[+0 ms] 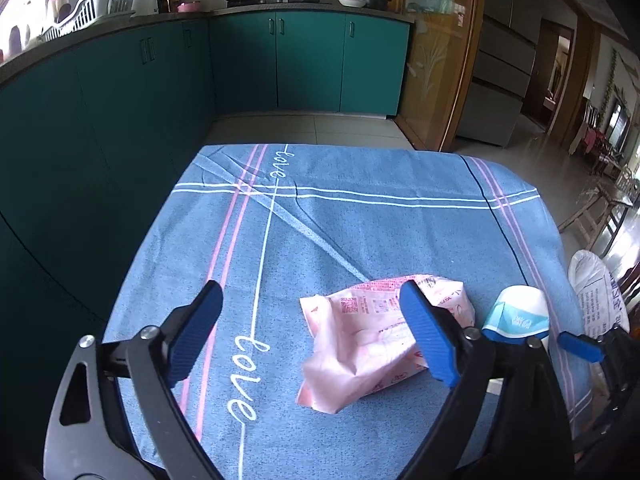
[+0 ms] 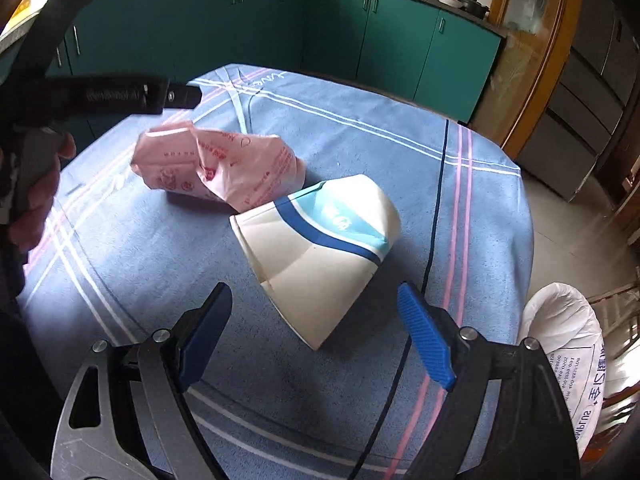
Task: Collect trash
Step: 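Grasp the pink wrapper with the left tool while the right tool approaches the white paper cup, then lift the pink wrapper with the left tool while the right tool grasps the white paper cup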
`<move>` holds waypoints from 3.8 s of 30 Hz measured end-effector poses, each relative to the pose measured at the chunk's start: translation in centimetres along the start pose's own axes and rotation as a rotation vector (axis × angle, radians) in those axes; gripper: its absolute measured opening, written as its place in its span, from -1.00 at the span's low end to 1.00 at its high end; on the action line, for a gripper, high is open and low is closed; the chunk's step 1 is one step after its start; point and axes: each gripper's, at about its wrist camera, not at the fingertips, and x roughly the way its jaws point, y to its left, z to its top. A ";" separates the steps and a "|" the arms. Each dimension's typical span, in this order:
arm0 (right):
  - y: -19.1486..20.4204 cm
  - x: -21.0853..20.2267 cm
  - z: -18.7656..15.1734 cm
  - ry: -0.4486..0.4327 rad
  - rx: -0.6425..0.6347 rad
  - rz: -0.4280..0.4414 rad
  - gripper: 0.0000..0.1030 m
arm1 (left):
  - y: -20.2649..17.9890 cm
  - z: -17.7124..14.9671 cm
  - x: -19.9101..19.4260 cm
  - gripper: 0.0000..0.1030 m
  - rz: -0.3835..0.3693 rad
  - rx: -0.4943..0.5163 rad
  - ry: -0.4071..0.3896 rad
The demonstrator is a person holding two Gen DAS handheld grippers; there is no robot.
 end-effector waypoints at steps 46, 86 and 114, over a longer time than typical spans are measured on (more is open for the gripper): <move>-9.1 3.0 2.8 -0.011 0.155 -0.071 0.69 | -6.8 -4.2 -1.6 0.85 -0.197 0.298 0.045; -8.2 5.4 2.9 0.016 0.137 -0.075 0.67 | -7.5 -6.2 -1.5 0.90 -0.062 0.332 0.090; -6.0 5.2 3.1 0.029 0.173 0.061 0.63 | -6.8 -6.0 -0.1 0.63 -0.006 0.326 0.114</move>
